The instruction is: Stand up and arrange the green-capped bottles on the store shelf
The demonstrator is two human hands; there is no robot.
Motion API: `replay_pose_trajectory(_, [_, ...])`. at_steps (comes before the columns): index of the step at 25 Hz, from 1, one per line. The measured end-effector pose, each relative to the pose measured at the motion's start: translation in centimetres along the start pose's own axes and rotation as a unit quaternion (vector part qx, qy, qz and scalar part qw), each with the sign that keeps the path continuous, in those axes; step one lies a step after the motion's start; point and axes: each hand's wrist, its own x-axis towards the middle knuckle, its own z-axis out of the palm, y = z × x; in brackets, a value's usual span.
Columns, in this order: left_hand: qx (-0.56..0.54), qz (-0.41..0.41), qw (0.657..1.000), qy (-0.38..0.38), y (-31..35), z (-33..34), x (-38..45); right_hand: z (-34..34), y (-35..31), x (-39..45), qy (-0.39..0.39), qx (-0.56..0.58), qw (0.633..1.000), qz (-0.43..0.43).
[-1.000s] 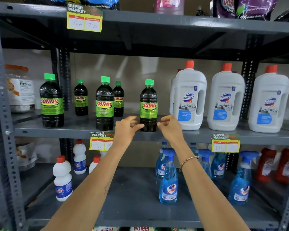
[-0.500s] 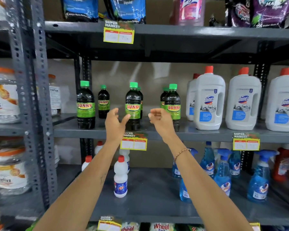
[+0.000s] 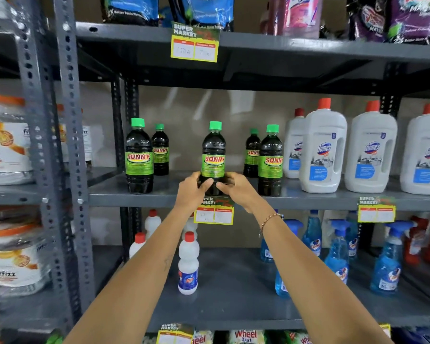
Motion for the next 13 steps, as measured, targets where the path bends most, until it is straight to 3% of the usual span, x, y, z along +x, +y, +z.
replay_pose_trajectory(10, [0.010, 0.015, 1.000, -0.019, 0.22, 0.00, -0.25, -0.41, 0.50, 0.03, -0.012, 0.007, 1.000, 0.003])
replay_pose_trajectory(13, [0.004, 0.017, 1.000, 0.013, 0.42, 0.11, -0.64, -0.42, -0.03, -0.32, -0.003, -0.035, 0.999, 0.000])
